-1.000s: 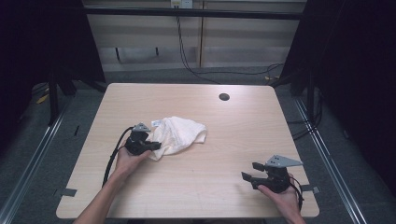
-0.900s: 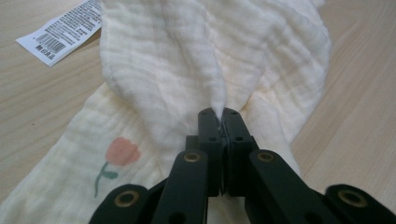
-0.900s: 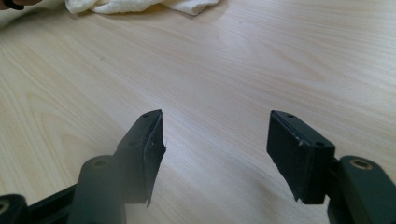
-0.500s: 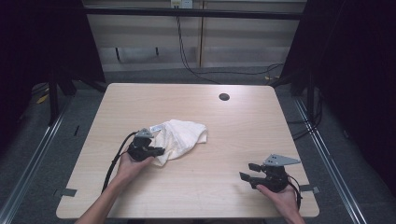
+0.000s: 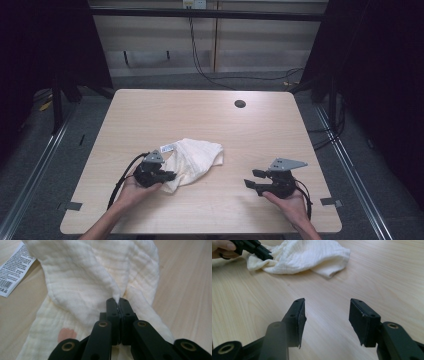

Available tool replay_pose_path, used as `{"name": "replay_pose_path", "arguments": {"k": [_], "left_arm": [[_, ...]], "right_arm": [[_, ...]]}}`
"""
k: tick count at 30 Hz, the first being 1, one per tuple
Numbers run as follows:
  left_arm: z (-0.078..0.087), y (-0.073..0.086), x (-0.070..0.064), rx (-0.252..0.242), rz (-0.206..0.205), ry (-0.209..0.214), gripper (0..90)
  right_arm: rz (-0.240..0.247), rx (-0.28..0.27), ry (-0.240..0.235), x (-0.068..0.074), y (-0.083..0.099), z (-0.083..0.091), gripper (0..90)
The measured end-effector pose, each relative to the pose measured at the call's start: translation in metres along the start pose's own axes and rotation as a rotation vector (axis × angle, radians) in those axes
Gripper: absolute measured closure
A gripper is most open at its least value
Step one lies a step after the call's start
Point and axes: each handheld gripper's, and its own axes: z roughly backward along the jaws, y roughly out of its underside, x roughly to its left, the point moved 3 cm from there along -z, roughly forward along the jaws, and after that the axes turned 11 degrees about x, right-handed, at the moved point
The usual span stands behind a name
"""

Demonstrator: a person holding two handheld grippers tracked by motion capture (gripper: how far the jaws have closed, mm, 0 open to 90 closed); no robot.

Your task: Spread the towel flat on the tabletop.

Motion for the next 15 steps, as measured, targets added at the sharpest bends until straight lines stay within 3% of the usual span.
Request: {"name": "replay_pose_path", "arguments": {"k": [6, 10, 11, 14, 15], "left_arm": [[0.008, 0.013, -0.004, -0.002, -0.003, 0.001, 87.9], [0.012, 0.013, -0.003, -0.007, 0.005, 0.0, 81.6], [0.015, 0.013, -0.002, -0.023, 0.01, 0.001, 79.6], [0.02, 0.014, -0.002, -0.037, 0.017, -0.002, 74.6], [0.025, 0.014, -0.002, -0.058, 0.02, -0.004, 73.2]], "right_arm": [[0.066, 0.03, -0.034, 0.004, -0.038, -0.034, 50.8], [0.081, 0.034, -0.045, 0.003, -0.059, -0.053, 52.6], [0.089, 0.039, -0.055, 0.002, -0.072, -0.067, 53.0], [0.101, 0.058, -0.059, 0.001, -0.083, -0.083, 52.5], [0.113, 0.082, -0.064, 0.001, -0.093, -0.097, 51.5]]}}
